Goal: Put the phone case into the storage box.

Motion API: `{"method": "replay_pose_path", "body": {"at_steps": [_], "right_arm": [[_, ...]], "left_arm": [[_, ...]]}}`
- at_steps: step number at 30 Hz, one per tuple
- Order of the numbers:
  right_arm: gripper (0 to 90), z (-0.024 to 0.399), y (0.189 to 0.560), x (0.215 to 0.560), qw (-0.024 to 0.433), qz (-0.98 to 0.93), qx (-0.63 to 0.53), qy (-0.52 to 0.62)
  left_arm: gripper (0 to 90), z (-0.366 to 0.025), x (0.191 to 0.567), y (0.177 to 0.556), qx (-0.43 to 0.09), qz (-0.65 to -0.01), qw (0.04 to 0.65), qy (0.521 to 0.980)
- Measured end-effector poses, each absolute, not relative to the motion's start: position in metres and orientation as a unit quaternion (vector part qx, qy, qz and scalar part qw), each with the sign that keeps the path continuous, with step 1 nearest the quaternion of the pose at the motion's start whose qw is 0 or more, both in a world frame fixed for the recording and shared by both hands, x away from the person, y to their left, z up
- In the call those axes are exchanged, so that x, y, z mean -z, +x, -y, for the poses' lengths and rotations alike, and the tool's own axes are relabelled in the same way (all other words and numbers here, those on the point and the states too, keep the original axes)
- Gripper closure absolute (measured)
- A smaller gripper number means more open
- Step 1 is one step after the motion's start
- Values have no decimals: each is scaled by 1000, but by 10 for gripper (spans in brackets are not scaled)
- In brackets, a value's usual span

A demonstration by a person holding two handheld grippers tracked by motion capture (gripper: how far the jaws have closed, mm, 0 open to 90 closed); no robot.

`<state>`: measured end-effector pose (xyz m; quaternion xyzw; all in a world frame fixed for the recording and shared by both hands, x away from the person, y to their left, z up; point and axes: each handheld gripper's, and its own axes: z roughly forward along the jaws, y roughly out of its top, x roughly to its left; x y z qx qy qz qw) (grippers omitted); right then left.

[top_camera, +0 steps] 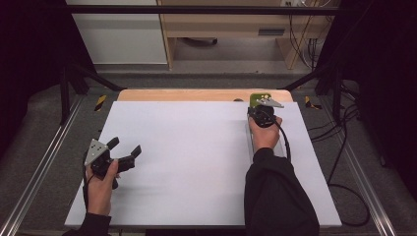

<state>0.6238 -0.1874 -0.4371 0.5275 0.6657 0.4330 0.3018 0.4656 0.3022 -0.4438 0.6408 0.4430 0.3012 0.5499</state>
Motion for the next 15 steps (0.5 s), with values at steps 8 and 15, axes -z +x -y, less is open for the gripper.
{"method": "replay_pose_path", "body": {"at_steps": [8,15], "right_arm": [[871,187,624,437,299,-669,-432,526],[854,187,624,437,296,-669,-432,528]], "left_arm": [[42,-302,443,465,-303,-442,550,641],[42,-302,443,465,-302,-442,552,639]]}}
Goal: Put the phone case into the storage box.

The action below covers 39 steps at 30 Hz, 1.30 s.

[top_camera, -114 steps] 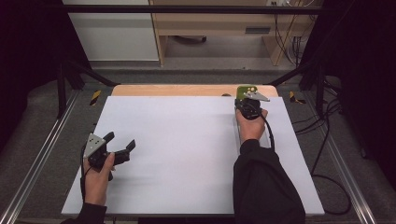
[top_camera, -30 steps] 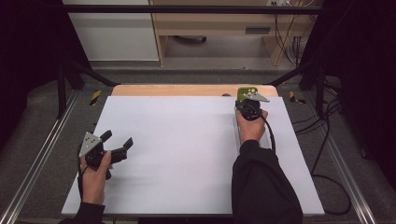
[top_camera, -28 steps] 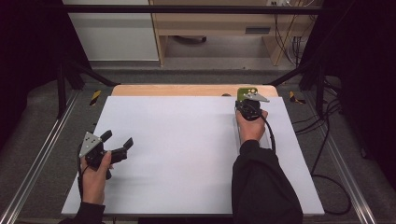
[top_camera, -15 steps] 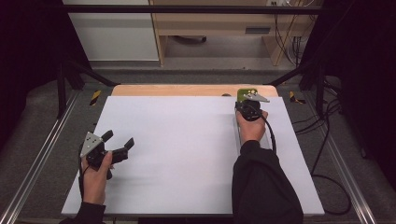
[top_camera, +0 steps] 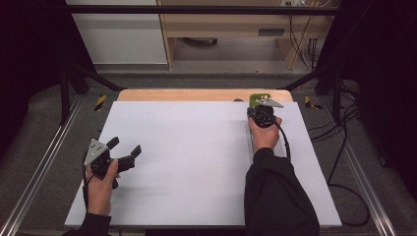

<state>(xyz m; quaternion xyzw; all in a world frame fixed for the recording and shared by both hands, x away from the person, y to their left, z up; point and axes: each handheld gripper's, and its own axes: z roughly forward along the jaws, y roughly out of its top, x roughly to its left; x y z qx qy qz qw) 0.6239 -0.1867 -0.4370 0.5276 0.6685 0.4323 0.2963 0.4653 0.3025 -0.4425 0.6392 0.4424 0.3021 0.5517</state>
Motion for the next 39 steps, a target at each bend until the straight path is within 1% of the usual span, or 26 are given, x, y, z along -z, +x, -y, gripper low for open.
{"method": "replay_pose_path", "body": {"at_steps": [7,11,19,25,30,39], "right_arm": [[820,186,624,436,294,-667,-433,531],[783,186,624,435,291,-663,-436,534],[699,190,623,430,301,-654,-437,539],[671,193,621,425,312,-645,-447,536],[660,195,620,424,313,-645,-444,537],[612,194,619,422,321,-644,-442,536]], "left_arm": [[42,-303,442,465,-303,-442,552,639],[42,-303,442,465,-302,-444,553,637],[42,-301,443,466,-299,-444,553,639],[42,-300,443,466,-299,-443,552,641],[42,-299,442,466,-299,-441,552,641],[42,-300,442,466,-300,-440,553,640]]}}
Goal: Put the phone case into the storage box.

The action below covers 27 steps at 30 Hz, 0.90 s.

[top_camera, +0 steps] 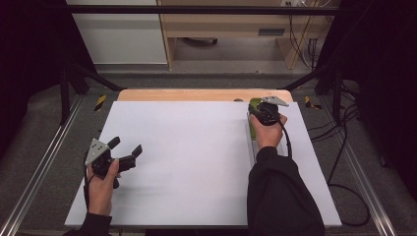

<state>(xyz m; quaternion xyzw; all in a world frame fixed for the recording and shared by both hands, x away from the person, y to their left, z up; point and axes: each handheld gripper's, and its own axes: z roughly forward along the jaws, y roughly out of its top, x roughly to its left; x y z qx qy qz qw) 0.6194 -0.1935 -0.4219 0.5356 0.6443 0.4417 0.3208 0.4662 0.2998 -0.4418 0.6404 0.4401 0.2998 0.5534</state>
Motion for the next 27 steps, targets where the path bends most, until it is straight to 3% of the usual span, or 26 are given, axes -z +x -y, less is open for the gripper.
{"method": "replay_pose_path", "body": {"at_steps": [9,16,24,27], "right_arm": [[597,192,618,421,323,-647,-440,533],[527,194,615,416,329,-646,-436,533],[362,191,603,407,327,-653,-425,535],[304,190,599,400,347,-658,-415,524]], "left_arm": [[42,-300,440,465,-304,-440,551,641],[42,-304,441,466,-307,-444,552,636],[42,-304,439,467,-309,-445,556,630],[42,-301,436,466,-313,-439,555,634]]}}
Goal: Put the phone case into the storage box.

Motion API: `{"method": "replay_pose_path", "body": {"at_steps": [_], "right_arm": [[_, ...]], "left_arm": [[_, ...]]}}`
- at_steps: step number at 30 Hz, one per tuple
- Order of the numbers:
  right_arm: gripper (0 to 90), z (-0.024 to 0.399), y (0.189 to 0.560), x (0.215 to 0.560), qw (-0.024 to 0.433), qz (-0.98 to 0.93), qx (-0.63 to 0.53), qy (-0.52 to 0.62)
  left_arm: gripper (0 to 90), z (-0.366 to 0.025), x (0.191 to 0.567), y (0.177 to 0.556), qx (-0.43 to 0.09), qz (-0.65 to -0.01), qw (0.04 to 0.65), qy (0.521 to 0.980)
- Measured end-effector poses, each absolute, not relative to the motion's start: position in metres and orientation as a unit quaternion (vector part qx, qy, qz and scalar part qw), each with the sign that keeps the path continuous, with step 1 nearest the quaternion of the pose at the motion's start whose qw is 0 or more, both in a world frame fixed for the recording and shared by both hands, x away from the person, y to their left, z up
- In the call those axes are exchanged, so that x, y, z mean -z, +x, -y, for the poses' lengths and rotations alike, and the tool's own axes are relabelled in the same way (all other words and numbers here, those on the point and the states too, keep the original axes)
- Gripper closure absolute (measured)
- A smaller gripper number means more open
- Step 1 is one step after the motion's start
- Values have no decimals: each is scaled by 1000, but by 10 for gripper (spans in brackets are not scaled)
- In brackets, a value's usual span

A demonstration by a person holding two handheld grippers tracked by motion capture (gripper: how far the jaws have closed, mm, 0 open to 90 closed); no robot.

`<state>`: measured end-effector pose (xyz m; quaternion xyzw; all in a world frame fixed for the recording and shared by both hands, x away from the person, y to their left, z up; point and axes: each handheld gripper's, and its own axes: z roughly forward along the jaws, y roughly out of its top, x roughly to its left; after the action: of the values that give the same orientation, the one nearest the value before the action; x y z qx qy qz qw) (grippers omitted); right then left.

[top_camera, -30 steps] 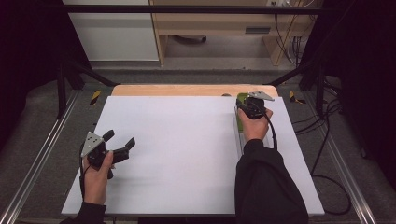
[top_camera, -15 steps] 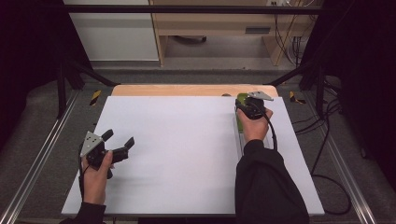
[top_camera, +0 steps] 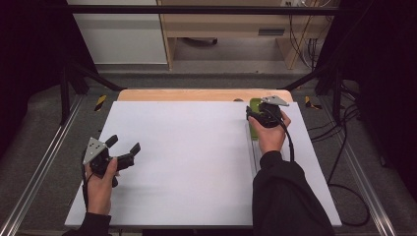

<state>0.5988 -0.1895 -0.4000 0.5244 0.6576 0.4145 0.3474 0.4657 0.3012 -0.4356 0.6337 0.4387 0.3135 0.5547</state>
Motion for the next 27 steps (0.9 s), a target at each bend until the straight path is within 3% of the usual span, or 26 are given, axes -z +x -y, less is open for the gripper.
{"method": "replay_pose_path", "body": {"at_steps": [8,13,27], "right_arm": [[191,189,594,393,352,-655,-416,524],[74,190,593,390,318,-648,-436,537],[50,191,589,384,309,-653,-460,516]], "left_arm": [[41,-297,433,462,-321,-435,545,641],[41,-295,441,459,-311,-439,542,646],[40,-302,442,449,-323,-447,534,641]]}}
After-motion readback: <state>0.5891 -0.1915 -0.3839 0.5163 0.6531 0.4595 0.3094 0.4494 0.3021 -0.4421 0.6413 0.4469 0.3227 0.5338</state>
